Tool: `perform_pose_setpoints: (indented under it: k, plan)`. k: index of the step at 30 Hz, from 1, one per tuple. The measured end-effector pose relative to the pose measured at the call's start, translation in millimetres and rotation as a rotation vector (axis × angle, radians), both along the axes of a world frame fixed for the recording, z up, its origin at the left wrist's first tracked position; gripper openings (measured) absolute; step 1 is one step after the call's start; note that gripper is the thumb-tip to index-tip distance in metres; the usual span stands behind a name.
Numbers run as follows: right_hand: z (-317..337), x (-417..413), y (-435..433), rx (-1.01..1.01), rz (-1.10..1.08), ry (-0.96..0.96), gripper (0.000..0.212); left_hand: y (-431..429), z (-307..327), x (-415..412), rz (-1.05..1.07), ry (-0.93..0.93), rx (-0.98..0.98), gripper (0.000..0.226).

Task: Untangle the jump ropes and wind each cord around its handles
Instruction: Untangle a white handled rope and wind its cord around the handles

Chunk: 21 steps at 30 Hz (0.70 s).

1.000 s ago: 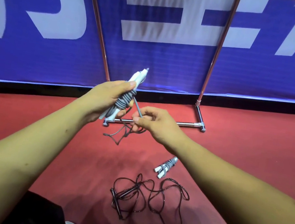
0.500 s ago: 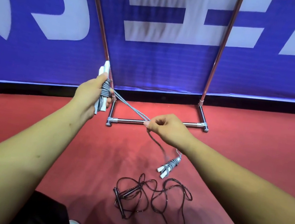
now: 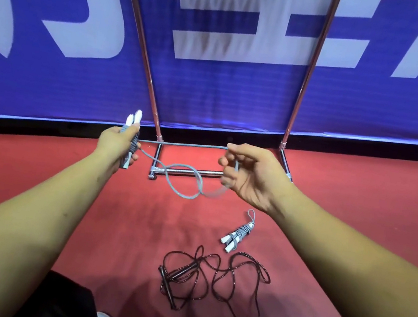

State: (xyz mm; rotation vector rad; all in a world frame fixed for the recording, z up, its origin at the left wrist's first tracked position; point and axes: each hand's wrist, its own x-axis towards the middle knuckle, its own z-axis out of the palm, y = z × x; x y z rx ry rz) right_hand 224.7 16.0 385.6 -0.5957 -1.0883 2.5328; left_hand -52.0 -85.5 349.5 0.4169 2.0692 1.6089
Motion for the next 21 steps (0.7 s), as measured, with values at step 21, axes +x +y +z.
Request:
perform_pose_setpoints:
  k: [21]
  plan:
    - [-21.9, 16.8, 18.3, 0.019, 0.222, -0.045, 0.023, -25.1, -11.2, -29.7, 0.128, 0.225, -0.227, 0.036]
